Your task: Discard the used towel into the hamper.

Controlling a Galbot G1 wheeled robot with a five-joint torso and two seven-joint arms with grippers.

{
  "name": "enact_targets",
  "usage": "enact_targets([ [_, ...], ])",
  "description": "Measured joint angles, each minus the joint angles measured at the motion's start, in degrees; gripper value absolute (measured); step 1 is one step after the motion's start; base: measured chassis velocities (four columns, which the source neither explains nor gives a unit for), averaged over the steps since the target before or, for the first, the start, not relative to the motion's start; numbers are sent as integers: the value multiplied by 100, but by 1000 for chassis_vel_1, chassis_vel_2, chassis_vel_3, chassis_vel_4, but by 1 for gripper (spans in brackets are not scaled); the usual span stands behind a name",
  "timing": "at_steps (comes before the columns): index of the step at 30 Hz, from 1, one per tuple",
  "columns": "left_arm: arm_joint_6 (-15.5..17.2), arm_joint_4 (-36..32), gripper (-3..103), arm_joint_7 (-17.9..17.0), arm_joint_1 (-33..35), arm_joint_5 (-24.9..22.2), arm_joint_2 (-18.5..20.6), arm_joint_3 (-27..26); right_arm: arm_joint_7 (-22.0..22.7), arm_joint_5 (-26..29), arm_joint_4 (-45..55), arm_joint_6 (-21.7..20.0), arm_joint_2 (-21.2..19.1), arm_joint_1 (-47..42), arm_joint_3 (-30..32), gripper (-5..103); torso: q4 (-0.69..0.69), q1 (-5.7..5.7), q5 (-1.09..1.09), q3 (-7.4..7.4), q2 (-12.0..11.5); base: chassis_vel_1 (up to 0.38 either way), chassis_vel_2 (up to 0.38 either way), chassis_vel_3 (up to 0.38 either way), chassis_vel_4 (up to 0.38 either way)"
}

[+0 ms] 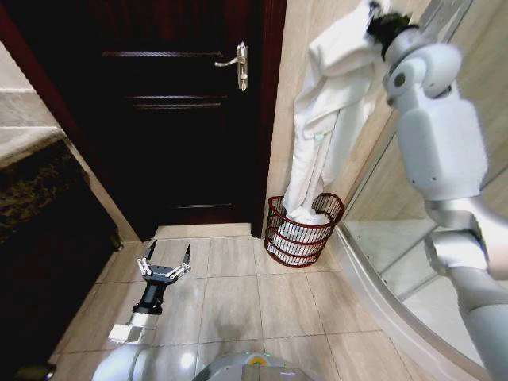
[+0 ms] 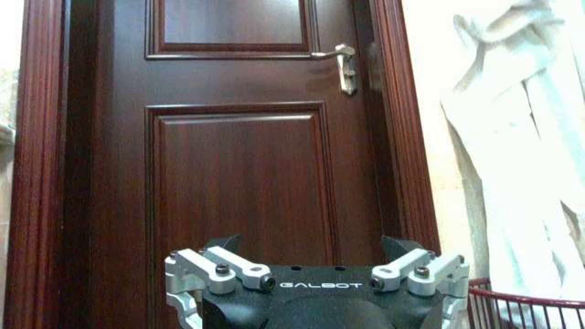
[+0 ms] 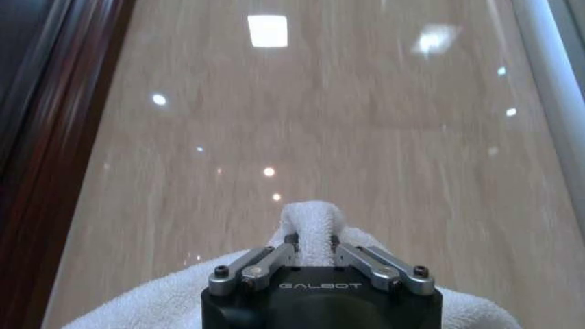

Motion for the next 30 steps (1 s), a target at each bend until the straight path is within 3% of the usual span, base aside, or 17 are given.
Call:
enact_targets([
  [11,7,-2,100,2,35,45,-47,2,83,67,379,83,-18,-1175,383,8,0,-19,-1,-225,-258,0,0,0,0],
  [19,23,-9,100,12,52,79,-11,33,220,27,482,493,56,-1938,521,8,0,-21,0,-440,-469,0,0,0,0],
  [30,-59,31,100,42,76,88,-86,41,512,512,776,360,21,-2453,575,8,0,-21,1,-481,-503,0,0,0,0],
])
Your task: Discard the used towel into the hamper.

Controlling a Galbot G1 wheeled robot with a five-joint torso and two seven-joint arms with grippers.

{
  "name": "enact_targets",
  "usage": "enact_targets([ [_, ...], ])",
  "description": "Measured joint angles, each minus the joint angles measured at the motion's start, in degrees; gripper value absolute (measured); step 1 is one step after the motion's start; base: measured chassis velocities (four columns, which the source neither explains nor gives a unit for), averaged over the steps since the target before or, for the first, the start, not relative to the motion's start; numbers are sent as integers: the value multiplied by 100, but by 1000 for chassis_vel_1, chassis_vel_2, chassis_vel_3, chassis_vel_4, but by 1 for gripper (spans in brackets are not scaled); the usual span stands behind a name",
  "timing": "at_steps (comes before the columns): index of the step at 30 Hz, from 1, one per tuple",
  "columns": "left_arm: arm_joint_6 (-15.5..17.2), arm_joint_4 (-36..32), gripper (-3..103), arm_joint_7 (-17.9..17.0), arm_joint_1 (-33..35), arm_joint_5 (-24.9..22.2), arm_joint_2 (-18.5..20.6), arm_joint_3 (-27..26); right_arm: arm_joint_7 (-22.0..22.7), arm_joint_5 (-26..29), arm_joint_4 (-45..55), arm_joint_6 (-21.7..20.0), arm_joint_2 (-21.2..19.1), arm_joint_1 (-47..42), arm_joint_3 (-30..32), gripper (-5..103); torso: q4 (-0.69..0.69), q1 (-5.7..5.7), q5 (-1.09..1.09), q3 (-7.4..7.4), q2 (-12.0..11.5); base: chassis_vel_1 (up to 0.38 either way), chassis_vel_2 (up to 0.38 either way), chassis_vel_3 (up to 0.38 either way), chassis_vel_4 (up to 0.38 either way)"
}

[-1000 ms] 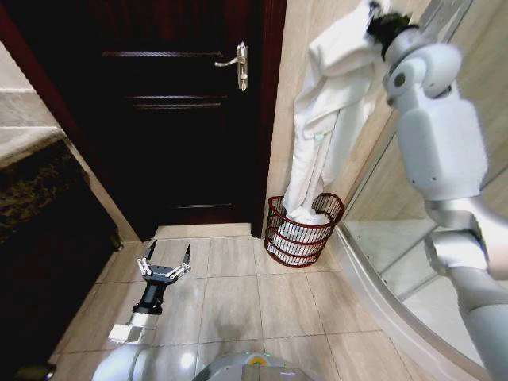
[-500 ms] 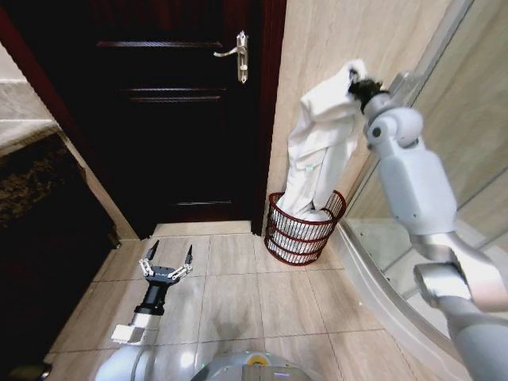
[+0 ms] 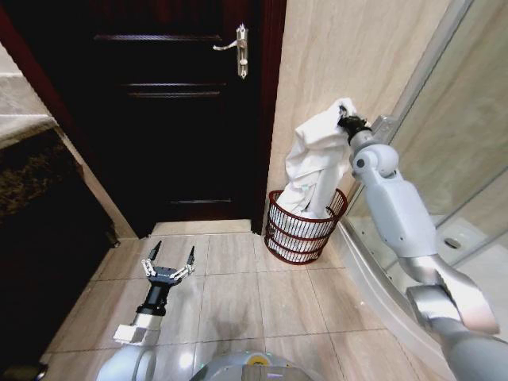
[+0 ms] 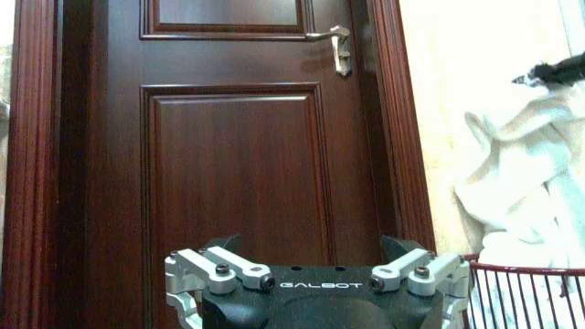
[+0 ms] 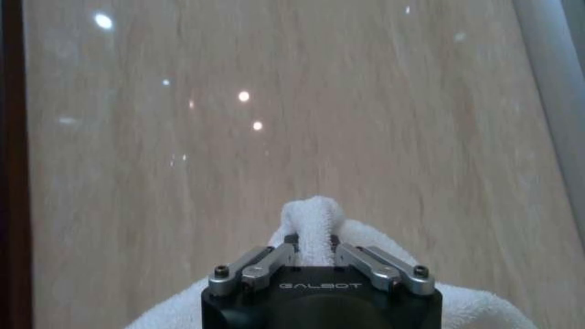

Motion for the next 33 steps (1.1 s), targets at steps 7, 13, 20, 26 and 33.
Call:
enact_targets([
  [7,-116,100,100,5,-12,-19,-24,-23,262,405,568,-458,-171,-692,227,8,1,0,0,12,14,0,0,0,0],
  [13,-87,107,100,-36,-92,4,-21,17,800,1064,1105,-1096,-312,-1460,432,8,-2,-1,-1,22,26,0,0,0,0],
  [20,-64,112,100,-46,-129,55,-39,98,1057,1496,1196,-1493,-357,-1800,424,8,-1,-1,-1,28,33,0,0,0,0],
  [26,-70,142,100,-48,-131,79,-78,114,1405,2235,735,-1851,-190,-1496,69,8,1,-1,-3,35,40,0,0,0,0],
  [33,-99,160,100,-49,-139,64,-124,77,1597,2884,240,-2348,-196,-1108,-313,8,0,-1,0,39,43,0,0,0,0],
])
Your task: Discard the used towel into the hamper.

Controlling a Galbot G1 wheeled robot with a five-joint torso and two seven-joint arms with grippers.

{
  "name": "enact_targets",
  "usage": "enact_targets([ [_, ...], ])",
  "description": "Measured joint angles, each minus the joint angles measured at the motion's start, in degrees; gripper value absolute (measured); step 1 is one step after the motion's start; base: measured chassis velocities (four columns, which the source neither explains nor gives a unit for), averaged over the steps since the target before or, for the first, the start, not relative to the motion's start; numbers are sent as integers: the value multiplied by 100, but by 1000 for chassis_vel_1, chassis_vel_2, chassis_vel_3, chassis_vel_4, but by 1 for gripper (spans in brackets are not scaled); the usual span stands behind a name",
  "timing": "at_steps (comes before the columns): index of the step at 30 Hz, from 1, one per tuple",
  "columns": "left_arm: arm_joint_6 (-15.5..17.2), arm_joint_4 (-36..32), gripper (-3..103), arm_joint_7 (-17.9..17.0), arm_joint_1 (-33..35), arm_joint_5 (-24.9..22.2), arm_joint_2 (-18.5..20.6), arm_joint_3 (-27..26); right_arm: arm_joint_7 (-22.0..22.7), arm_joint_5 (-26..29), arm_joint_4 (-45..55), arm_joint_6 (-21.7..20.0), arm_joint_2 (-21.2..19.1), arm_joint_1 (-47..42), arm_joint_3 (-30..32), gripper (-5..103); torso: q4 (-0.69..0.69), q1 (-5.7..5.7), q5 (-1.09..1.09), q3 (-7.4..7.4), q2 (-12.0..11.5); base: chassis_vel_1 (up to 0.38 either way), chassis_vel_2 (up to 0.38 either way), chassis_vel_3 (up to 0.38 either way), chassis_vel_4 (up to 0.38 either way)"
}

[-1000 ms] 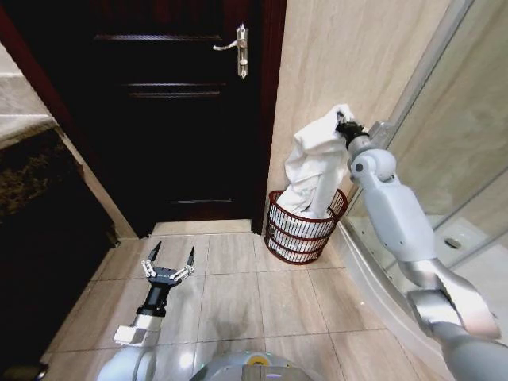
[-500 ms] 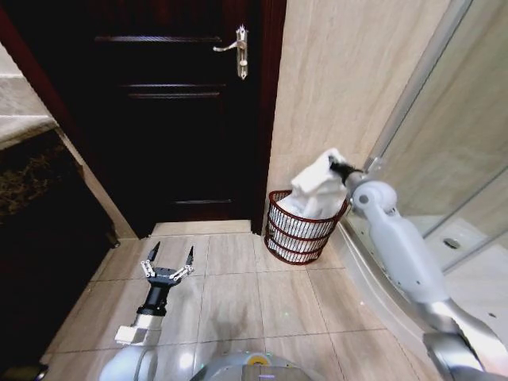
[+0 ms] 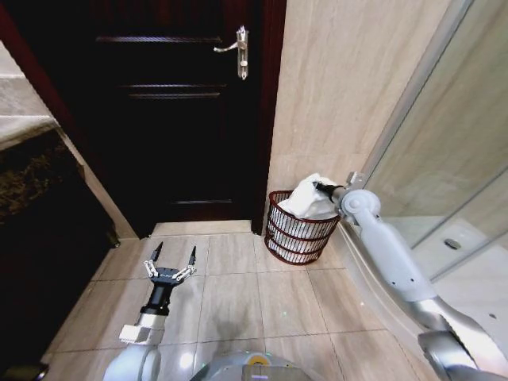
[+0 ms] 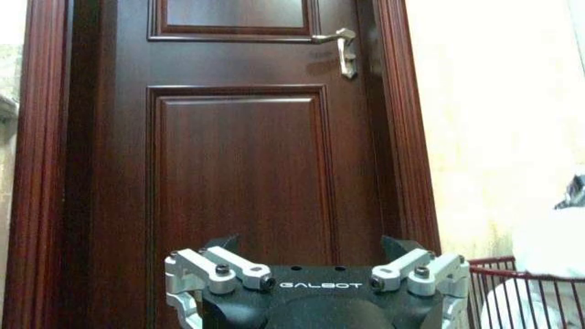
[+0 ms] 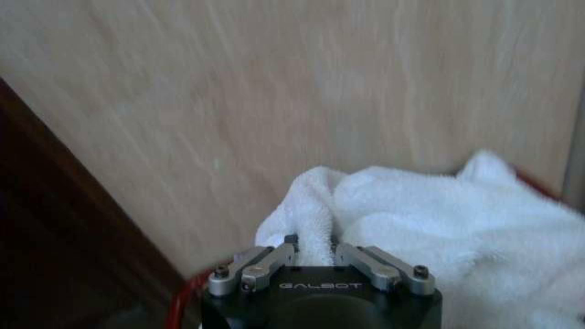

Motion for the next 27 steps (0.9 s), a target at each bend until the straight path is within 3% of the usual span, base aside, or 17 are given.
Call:
enact_targets([
  [2,-38,2,100,0,0,-22,-53,-22,240,354,-283,-187,34,175,-147,8,1,0,-1,1,2,0,0,0,0],
  [8,-146,76,100,2,25,-31,-151,-68,207,388,-770,-318,215,320,-327,8,0,0,0,4,5,0,0,0,0],
  [17,-212,99,100,14,58,-99,-176,-162,9,-11,-1595,-320,579,697,-546,8,1,0,0,6,7,0,0,0,0],
  [27,-317,228,100,51,59,-211,-181,-237,-121,-477,-2071,-306,797,534,-467,8,1,0,0,7,9,0,0,0,0],
])
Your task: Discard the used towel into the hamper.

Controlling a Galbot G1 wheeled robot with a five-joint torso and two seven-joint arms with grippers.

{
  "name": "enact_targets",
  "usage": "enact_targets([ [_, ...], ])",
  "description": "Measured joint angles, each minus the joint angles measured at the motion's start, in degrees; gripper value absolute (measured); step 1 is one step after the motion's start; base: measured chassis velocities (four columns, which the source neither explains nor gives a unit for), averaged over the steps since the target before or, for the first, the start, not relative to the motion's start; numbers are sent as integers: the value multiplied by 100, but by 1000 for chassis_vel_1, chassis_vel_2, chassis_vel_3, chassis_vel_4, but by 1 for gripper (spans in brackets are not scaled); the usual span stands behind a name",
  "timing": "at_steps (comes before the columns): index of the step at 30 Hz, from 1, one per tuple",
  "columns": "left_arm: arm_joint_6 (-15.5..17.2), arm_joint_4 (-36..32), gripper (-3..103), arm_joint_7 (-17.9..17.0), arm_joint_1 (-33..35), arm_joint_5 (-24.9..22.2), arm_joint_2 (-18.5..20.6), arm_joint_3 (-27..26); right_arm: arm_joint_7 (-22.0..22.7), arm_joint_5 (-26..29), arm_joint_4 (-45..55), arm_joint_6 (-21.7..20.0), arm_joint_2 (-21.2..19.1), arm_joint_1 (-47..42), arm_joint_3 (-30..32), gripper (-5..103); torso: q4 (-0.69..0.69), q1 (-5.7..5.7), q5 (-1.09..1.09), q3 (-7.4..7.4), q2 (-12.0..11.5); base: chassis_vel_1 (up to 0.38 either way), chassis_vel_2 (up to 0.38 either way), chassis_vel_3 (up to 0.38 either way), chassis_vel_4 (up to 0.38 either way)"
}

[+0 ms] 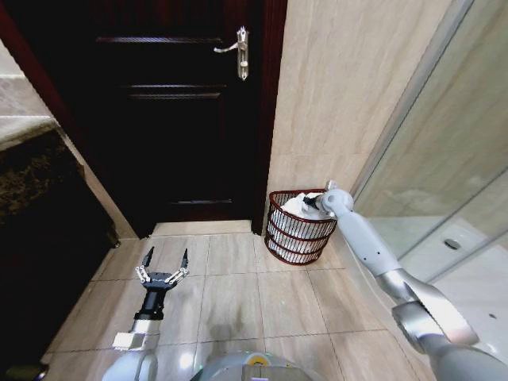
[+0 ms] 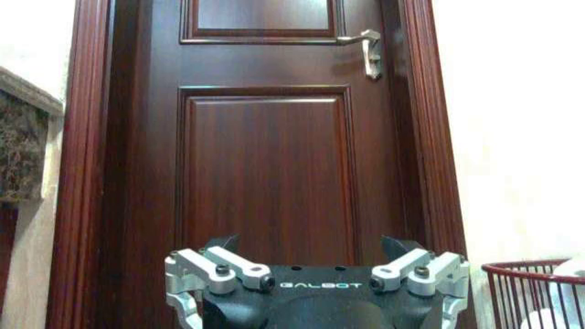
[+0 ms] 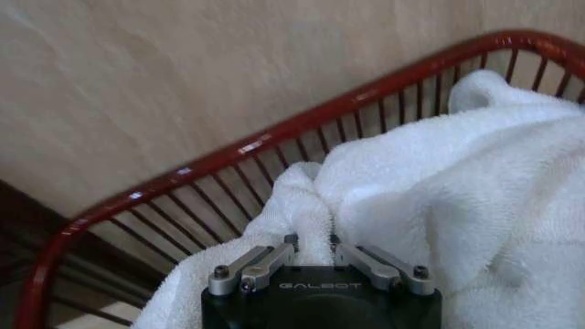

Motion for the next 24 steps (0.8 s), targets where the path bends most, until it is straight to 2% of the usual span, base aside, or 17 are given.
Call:
enact_targets([
  [5,-15,16,100,13,2,-69,45,-36,-137,-318,-233,5,130,-54,139,8,0,0,0,1,0,0,0,0,0],
  [10,-12,26,100,15,-18,-106,90,-43,-223,-557,-18,97,115,-127,185,7,0,0,1,3,0,0,0,0,0],
  [13,25,26,100,-42,-49,-129,112,-9,-285,-825,617,339,-47,-337,297,23,0,0,0,3,0,0,0,0,0],
  [15,36,26,100,-56,-62,-132,115,7,-294,-891,879,428,-133,-448,344,23,0,0,0,3,0,0,0,0,0],
  [16,68,26,100,-62,-73,-130,122,20,-365,-990,1280,511,-265,-628,438,34,-2,0,2,3,0,0,0,0,0],
  [19,148,16,100,-61,-74,-109,129,37,-474,-1204,1805,640,-445,-882,582,39,-3,0,-1,2,1,0,0,0,0],
  [22,237,-10,100,-30,-75,-42,155,75,-675,-1519,2552,805,-756,-1300,811,56,-3,0,3,5,4,0,0,0,0],
  [24,244,-10,100,-26,-78,-27,158,87,-732,-1579,2648,835,-803,-1362,861,56,-3,0,0,10,11,0,0,0,0],
])
